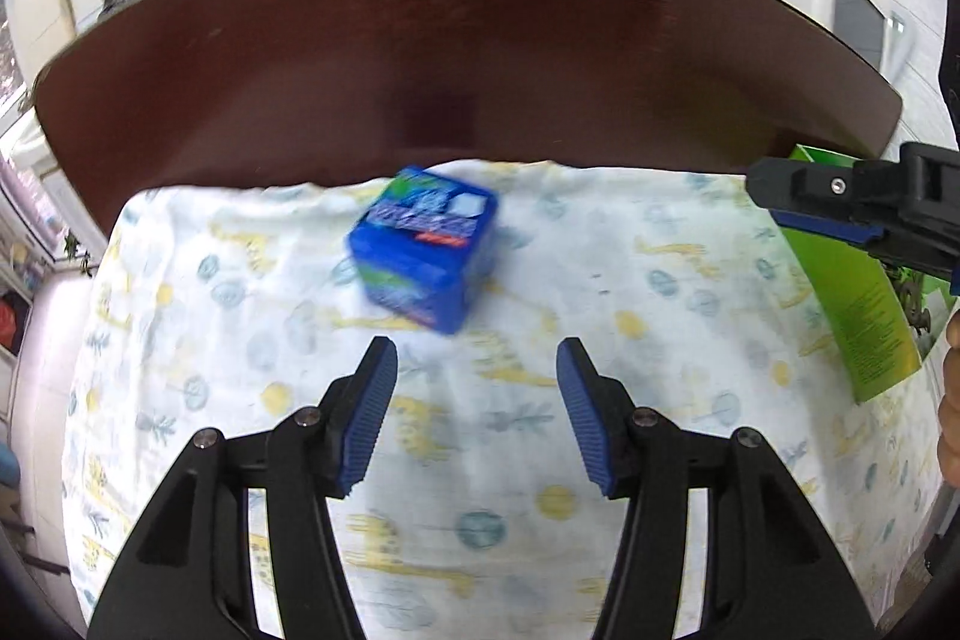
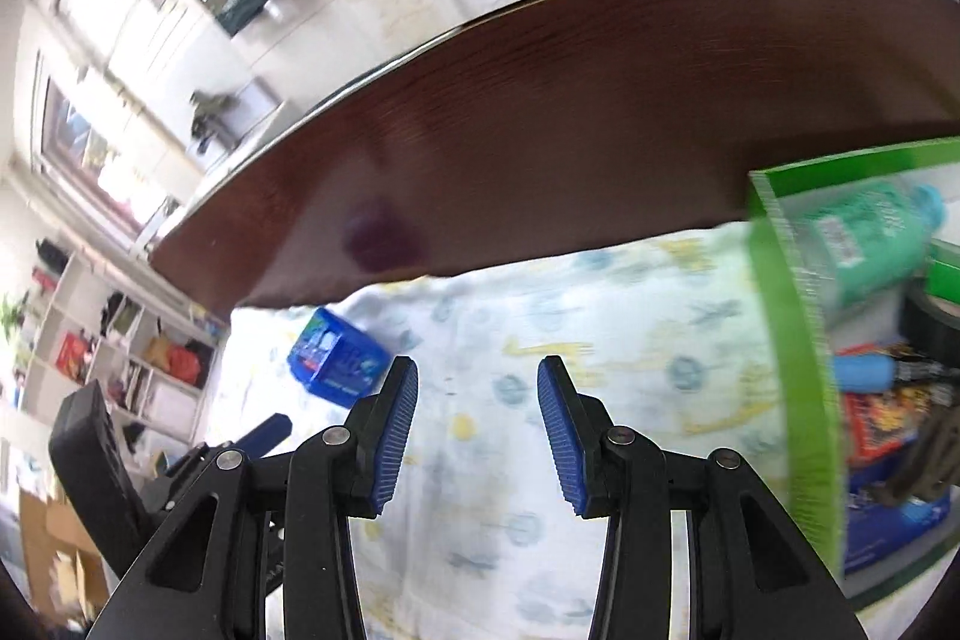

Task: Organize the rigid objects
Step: 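Move the right tool to the blue plastic container, then grasp the blue plastic container with the right gripper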

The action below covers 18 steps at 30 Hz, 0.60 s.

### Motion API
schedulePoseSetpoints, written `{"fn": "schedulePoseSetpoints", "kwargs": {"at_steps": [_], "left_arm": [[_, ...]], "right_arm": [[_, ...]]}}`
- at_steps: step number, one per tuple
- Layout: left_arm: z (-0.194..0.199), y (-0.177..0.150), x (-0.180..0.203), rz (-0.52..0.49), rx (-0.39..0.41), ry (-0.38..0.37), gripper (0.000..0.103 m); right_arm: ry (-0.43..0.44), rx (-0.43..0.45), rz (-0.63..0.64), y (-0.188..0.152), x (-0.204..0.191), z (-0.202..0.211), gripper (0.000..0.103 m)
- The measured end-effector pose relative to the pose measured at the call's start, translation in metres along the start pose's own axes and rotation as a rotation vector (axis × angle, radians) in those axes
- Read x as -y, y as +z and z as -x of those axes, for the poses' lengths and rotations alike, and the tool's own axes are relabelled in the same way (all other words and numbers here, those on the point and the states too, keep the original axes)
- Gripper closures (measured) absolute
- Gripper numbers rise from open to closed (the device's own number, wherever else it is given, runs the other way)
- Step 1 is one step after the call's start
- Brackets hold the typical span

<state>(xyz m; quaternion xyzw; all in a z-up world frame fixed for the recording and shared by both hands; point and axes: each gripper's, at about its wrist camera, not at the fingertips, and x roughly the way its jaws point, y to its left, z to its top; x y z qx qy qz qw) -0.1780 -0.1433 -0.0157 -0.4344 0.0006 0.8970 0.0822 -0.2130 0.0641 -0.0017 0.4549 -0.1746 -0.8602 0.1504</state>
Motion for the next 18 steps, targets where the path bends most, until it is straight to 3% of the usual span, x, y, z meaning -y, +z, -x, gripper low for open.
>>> {"fn": "schedulePoseSetpoints", "kwargs": {"at_steps": [8,18], "left_arm": [[-0.021,0.008,-0.02,0.037,-0.002,-0.038,0.05],[-0.04,0.013,-0.031,0.074,0.0,-0.103,0.053]], "right_arm": [[0.038,-0.087,0.098,0.011,-0.055,-0.067,0.059],[0.088,-0.12,0.129,0.024,-0.073,-0.109,0.057]]}}
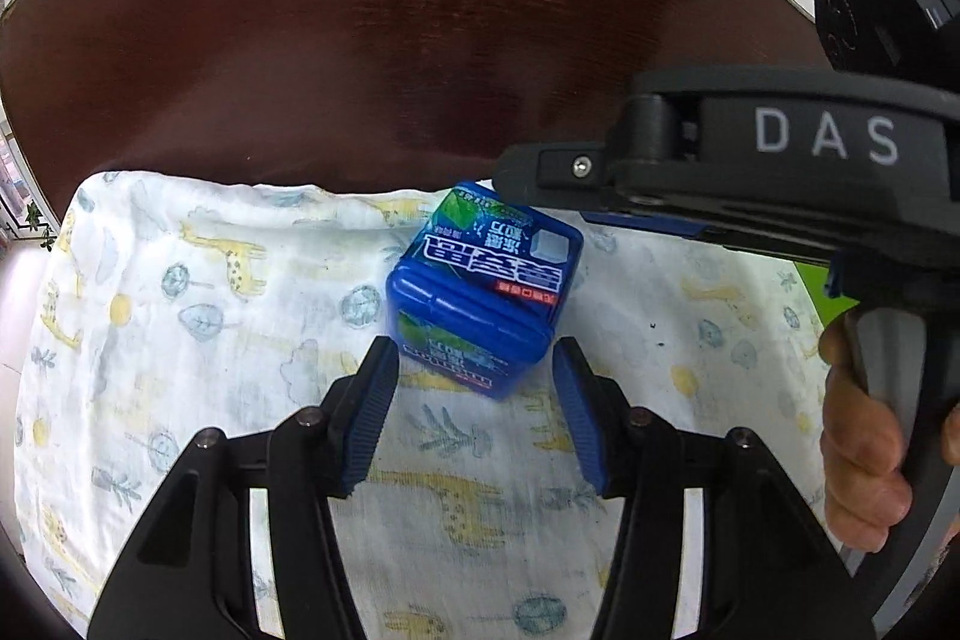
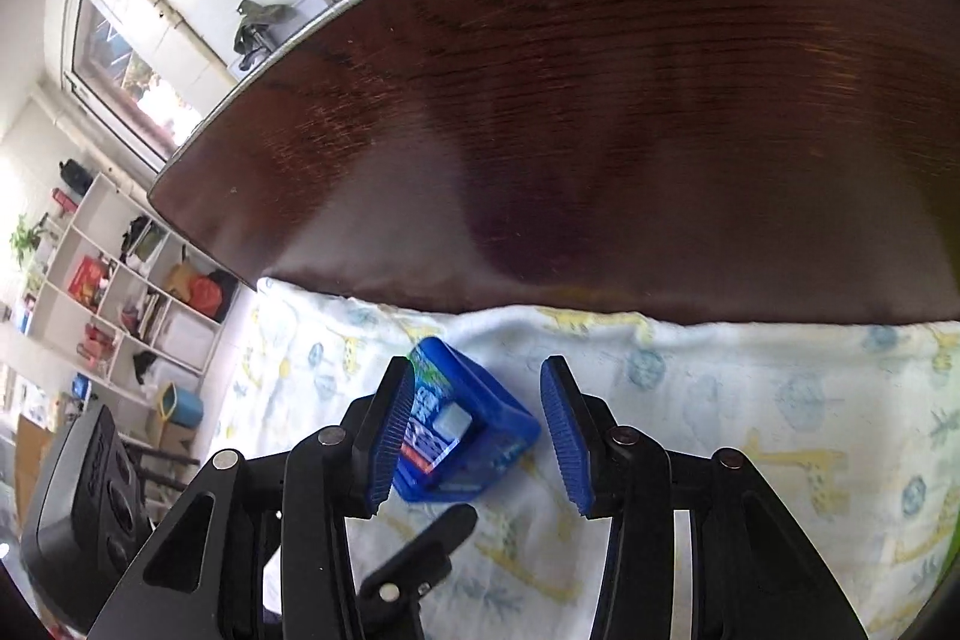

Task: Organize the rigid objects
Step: 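Grasp the blue plastic container with the right gripper, then carry the blue container into the green box and release it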

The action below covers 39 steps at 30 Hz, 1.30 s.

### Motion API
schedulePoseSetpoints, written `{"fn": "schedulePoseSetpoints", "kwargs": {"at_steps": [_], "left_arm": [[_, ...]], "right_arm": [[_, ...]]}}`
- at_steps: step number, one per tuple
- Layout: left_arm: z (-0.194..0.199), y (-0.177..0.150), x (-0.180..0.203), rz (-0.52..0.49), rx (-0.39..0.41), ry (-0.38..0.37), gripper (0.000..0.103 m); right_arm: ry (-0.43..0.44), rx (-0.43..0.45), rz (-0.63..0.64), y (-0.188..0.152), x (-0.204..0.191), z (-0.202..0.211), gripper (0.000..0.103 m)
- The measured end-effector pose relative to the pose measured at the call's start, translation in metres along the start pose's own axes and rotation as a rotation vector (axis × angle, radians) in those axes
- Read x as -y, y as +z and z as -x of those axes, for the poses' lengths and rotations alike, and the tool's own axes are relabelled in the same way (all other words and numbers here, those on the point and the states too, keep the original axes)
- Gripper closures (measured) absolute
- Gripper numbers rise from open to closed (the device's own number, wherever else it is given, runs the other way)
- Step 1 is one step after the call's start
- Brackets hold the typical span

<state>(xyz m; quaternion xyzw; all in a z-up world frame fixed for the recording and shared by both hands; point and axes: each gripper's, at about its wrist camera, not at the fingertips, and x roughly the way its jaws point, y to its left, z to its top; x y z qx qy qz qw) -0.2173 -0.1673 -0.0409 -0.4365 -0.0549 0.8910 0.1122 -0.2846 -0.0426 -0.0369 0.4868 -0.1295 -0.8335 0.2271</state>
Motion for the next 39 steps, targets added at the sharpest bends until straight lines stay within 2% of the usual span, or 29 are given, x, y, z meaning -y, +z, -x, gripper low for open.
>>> {"fn": "schedulePoseSetpoints", "kwargs": {"at_steps": [8,11,14,22,30,39], "left_arm": [[0.0,-0.001,-0.009,0.026,0.007,-0.006,0.057],[0.004,-0.002,-0.005,0.013,0.011,-0.007,0.057],[0.009,-0.005,0.0,0.005,0.005,-0.026,0.055],[0.035,-0.005,0.035,-0.073,0.05,-0.035,0.055],[0.059,0.004,0.105,-0.211,0.104,-0.073,0.055],[0.066,0.006,0.222,-0.401,0.129,-0.149,0.054]], "right_arm": [[0.045,-0.067,0.038,-0.006,-0.012,-0.019,0.057],[0.028,-0.075,0.078,-0.012,-0.022,-0.015,0.057],[-0.012,-0.064,0.121,-0.021,-0.03,-0.006,0.057],[-0.015,-0.008,0.111,-0.029,-0.025,0.034,0.057],[-0.032,0.131,0.066,-0.033,0.009,0.113,0.057],[-0.079,0.303,-0.065,-0.049,0.088,0.207,0.057]]}}
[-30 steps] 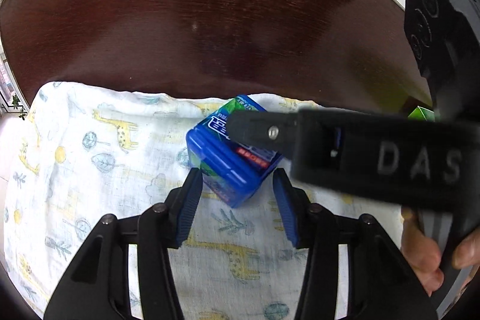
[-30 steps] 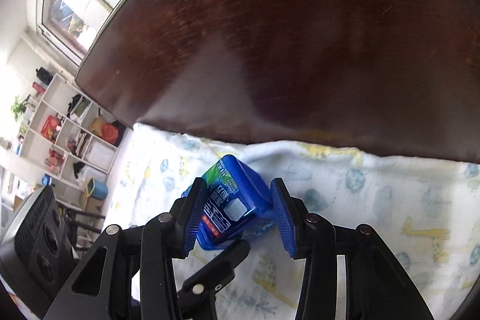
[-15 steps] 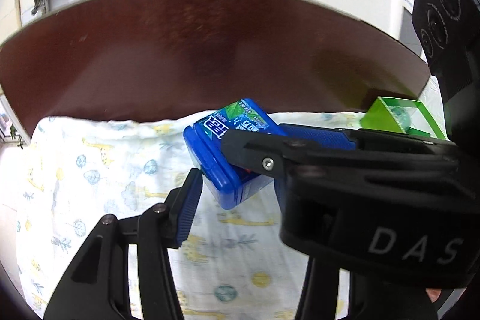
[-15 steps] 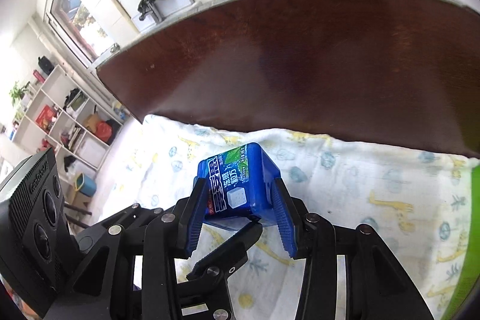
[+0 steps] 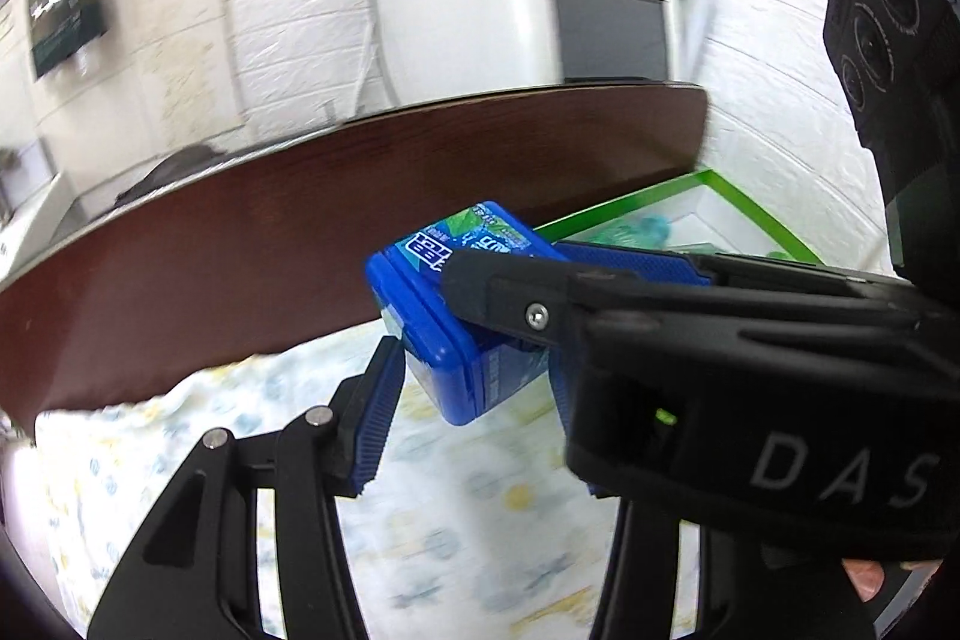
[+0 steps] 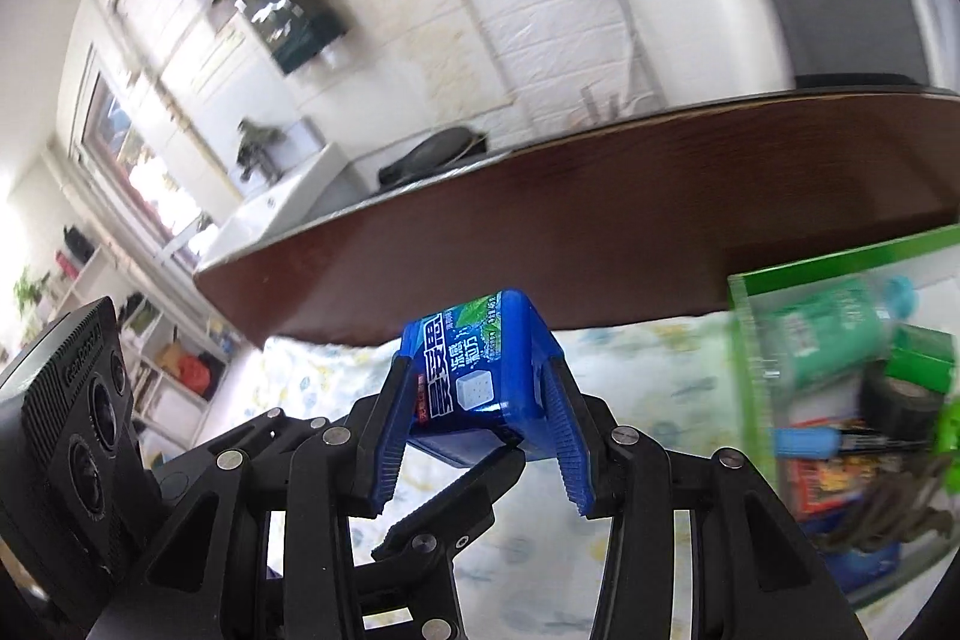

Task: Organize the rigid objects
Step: 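Carry the blue container into the green box and release it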

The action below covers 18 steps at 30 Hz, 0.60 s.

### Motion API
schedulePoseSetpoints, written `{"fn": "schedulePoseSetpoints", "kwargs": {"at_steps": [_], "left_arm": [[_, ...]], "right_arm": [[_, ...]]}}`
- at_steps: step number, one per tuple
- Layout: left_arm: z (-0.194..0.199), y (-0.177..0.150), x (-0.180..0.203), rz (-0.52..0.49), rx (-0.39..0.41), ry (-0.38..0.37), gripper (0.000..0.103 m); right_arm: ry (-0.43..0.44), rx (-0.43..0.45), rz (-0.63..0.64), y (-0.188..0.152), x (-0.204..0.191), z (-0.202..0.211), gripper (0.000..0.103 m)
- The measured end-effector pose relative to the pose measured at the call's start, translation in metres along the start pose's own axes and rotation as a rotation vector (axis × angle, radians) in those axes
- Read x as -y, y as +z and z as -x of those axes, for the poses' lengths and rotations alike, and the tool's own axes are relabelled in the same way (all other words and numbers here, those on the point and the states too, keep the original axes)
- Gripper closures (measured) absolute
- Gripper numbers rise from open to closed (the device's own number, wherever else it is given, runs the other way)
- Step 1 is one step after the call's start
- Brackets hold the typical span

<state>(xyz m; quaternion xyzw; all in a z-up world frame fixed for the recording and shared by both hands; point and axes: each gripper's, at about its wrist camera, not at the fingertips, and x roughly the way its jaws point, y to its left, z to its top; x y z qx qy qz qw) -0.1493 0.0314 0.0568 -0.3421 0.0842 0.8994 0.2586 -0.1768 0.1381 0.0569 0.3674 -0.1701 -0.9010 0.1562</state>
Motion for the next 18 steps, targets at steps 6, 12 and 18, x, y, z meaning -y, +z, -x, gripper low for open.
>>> {"fn": "schedulePoseSetpoints", "kwargs": {"at_steps": [6,12,18], "left_arm": [[-0.021,0.022,0.063,-0.091,-0.019,-0.068,0.054],[-0.058,0.039,0.126,-0.156,-0.055,-0.107,0.054],[-0.086,0.051,0.15,-0.191,-0.093,-0.118,0.054]], "right_arm": [[-0.036,0.084,-0.094,0.002,0.055,0.043,0.057],[-0.058,0.133,-0.174,0.002,0.101,0.067,0.057],[-0.062,0.151,-0.251,-0.003,0.148,0.084,0.057]]}}
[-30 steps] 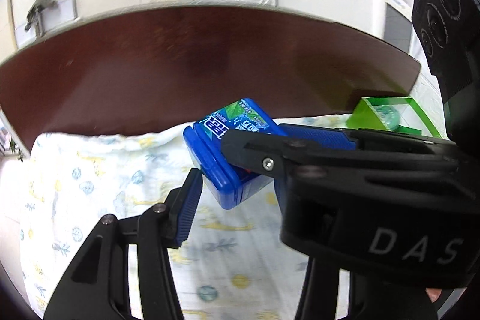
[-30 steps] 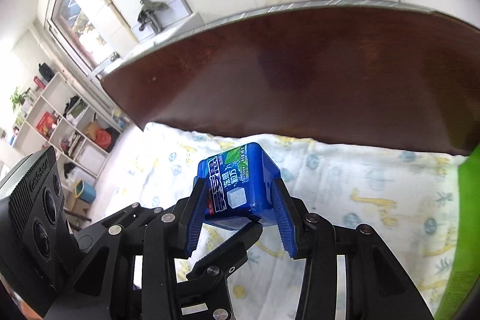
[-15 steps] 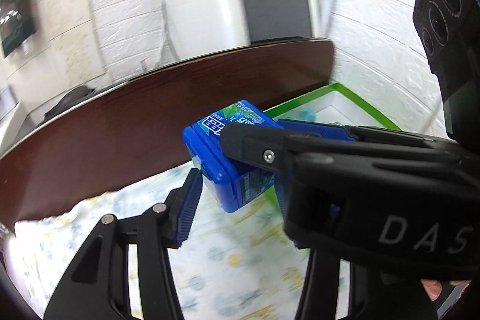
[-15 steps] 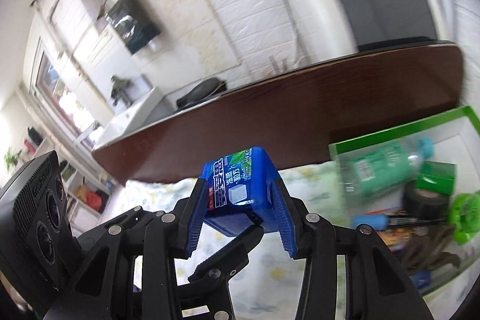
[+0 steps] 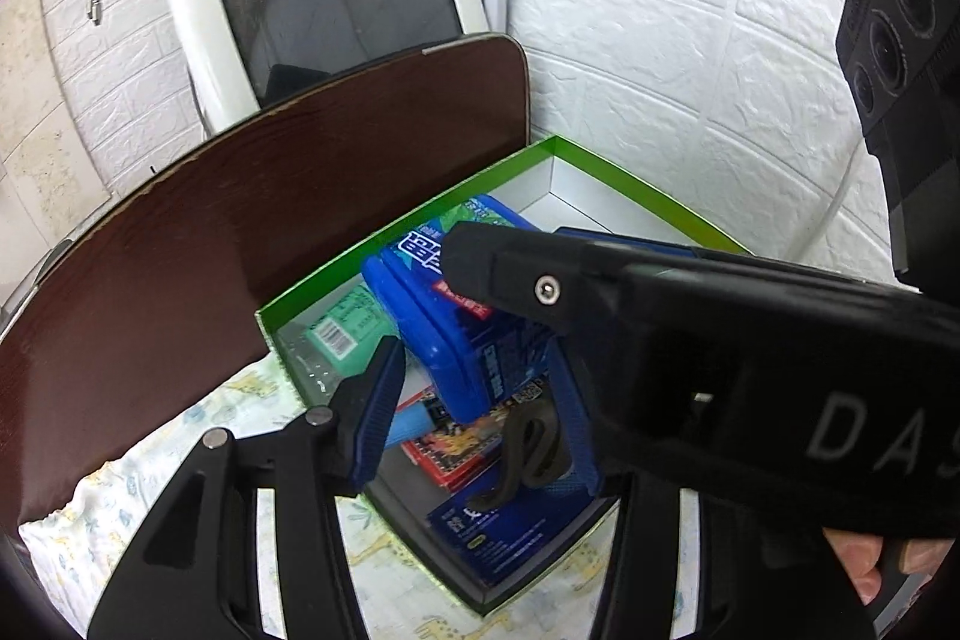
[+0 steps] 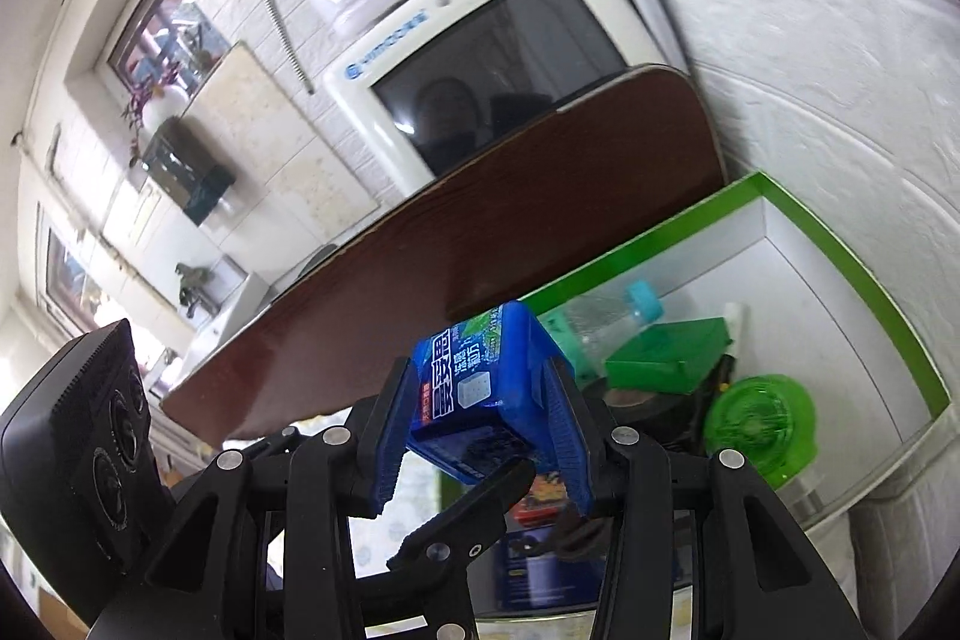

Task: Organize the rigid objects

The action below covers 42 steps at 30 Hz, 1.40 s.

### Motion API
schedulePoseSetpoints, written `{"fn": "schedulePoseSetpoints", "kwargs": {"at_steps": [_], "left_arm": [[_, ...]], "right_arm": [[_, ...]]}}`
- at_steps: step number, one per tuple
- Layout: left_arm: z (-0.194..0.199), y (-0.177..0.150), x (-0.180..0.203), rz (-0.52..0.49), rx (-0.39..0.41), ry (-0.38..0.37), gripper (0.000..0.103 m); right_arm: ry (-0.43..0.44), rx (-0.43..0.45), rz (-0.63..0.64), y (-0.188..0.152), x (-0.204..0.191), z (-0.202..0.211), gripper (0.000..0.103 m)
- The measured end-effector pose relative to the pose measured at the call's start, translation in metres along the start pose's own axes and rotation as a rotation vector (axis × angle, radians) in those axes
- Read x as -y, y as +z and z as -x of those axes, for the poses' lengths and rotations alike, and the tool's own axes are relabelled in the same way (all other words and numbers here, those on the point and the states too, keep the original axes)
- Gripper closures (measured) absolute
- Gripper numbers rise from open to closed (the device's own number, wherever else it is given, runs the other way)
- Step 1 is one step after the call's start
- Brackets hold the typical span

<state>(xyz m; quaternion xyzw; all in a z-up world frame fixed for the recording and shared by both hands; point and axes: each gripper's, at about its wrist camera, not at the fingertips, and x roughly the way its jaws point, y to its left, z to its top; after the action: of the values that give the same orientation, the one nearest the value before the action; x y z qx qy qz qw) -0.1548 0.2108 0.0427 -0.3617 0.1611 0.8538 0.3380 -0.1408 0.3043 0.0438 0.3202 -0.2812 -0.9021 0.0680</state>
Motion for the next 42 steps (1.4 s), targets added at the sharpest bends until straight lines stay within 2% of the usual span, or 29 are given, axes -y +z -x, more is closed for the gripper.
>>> {"fn": "schedulePoseSetpoints", "kwargs": {"at_steps": [2,6,13,23,29,34,37,42], "left_arm": [[0.011,0.0,0.001,-0.005,-0.012,-0.001,0.054],[0.005,-0.006,0.001,-0.019,-0.03,0.032,0.056],[0.015,-0.011,-0.008,0.006,-0.023,0.063,0.055],[0.028,-0.024,-0.029,0.053,-0.007,0.089,0.054],[0.041,-0.041,-0.055,0.122,0.013,0.129,0.047],[0.066,-0.064,-0.09,0.204,0.052,0.209,0.033],[0.081,-0.083,-0.115,0.261,0.064,0.254,0.031],[0.102,-0.116,-0.151,0.35,0.076,0.32,0.031]], "right_arm": [[0.008,-0.001,-0.017,-0.001,0.006,-0.001,0.057],[0.023,-0.005,-0.043,-0.003,0.019,-0.002,0.057],[-0.007,0.015,-0.085,-0.005,0.035,0.004,0.057],[-0.004,0.01,-0.061,-0.009,0.022,0.008,0.057],[0.002,-0.007,0.001,-0.015,-0.01,0.007,0.057],[0.003,-0.039,0.07,-0.023,-0.043,-0.002,0.057],[0.008,-0.056,0.101,-0.028,-0.058,-0.008,0.057],[0.028,-0.113,0.201,-0.048,-0.112,-0.03,0.057]]}}
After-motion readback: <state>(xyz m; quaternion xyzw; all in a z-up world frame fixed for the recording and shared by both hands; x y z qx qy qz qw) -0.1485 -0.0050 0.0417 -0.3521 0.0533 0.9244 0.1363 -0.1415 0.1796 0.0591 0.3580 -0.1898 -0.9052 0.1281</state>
